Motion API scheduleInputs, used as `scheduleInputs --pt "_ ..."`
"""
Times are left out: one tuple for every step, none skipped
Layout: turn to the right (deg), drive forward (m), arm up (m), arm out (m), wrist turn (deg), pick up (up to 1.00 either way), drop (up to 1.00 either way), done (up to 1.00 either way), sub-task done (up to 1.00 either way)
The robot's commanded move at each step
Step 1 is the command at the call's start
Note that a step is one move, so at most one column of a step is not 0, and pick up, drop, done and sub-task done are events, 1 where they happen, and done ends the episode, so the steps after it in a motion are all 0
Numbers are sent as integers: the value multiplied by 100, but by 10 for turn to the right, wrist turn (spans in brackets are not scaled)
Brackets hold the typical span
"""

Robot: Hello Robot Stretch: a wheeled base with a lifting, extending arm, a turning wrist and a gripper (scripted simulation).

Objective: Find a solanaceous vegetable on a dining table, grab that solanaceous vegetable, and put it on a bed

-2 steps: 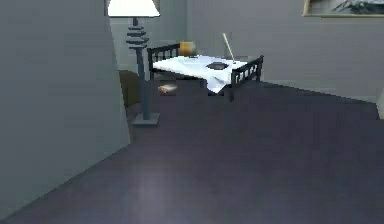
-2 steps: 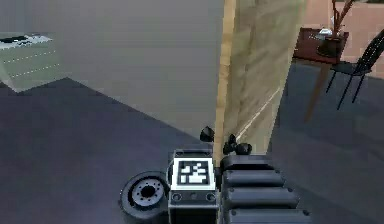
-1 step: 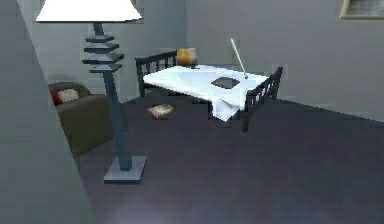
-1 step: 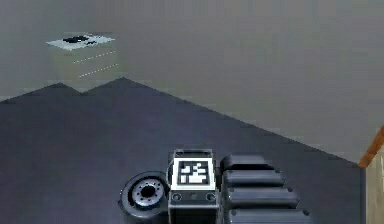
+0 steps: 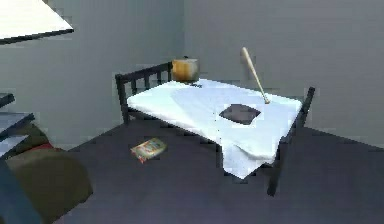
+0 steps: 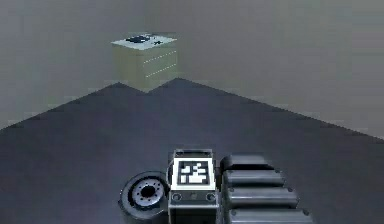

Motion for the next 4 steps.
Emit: scheduleInputs --pt "30 0 0 0 0 0 0 0 0" --pt "0 55 0 0 0 0 0 0 0" --pt "-90 0 0 0 0 0 0 0 0" --pt "0 30 0 0 0 0 0 0 0"
